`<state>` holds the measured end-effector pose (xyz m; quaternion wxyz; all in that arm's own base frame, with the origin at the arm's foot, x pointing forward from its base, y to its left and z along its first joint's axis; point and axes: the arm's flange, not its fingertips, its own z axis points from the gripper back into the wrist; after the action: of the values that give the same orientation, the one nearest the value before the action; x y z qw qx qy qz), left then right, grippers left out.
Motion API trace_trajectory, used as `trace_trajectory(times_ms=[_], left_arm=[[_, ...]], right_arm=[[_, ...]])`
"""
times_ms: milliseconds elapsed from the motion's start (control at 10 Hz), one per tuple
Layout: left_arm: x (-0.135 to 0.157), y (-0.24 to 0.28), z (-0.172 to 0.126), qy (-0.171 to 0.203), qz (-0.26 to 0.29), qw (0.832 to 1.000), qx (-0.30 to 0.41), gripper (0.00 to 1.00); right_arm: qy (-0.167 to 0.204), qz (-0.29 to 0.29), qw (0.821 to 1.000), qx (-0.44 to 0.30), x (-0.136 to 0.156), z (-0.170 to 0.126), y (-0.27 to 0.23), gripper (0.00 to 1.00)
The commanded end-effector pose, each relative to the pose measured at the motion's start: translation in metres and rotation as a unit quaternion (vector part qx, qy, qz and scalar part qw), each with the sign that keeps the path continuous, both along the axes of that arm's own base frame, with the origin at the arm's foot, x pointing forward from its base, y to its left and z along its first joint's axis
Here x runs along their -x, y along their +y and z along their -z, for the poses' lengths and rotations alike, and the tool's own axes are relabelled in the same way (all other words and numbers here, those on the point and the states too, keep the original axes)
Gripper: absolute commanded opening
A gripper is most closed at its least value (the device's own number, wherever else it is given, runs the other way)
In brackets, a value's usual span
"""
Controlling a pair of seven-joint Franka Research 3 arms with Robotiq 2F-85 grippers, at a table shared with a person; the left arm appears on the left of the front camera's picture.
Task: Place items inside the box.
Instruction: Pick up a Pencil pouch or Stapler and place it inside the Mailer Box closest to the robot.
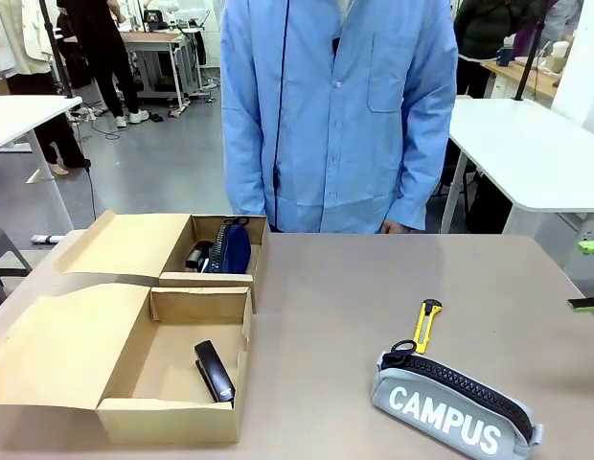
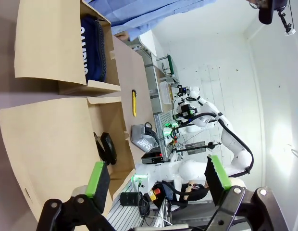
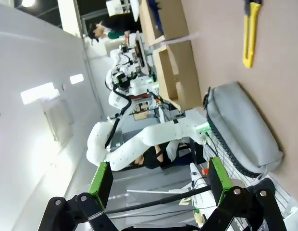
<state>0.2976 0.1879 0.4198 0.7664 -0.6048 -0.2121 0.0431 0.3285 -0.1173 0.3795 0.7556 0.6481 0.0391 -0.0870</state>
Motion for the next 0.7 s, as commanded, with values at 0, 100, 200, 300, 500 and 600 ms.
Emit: trace_trajectory(times_ms=[0,100,200,300,500,600], left_arm=[[0.0009,-0.0008,-0.0017,-0.013,0.001,1.000,0.005,1.00],[0.0009,-0.0008,-0.0017,-0.013,0.001,1.000,0.005,1.00],[0.0009,-0.0008,-0.0017,-0.013,0.001,1.000,0.005,1.00],[0.0009,-0.0008,-0.0017,-0.013,0.001,1.000,0.005,1.00],[0.0009,-0.0008,-0.0017,-0.013,0.001,1.000,0.005,1.00],[0.0009,-0.0008,-0.0017,-0.013,0.001,1.000,0.005,1.00]], right_arm=[[0.004,-0.011,1.000,-0.004,0.0021,-0.0146,-0.0045,1.00],[0.004,-0.011,1.000,-0.004,0.0021,-0.0146,-0.0045,1.00],[0.004,-0.011,1.000,-0.004,0.0021,-0.0146,-0.0045,1.00],[0.004,-0.011,1.000,-0.004,0.0021,-0.0146,-0.0045,1.00],[0.004,-0.011,1.000,-0.004,0.0021,-0.0146,-0.0045,1.00],[0.004,-0.011,1.000,-0.004,0.0021,-0.0146,-0.0045,1.00]])
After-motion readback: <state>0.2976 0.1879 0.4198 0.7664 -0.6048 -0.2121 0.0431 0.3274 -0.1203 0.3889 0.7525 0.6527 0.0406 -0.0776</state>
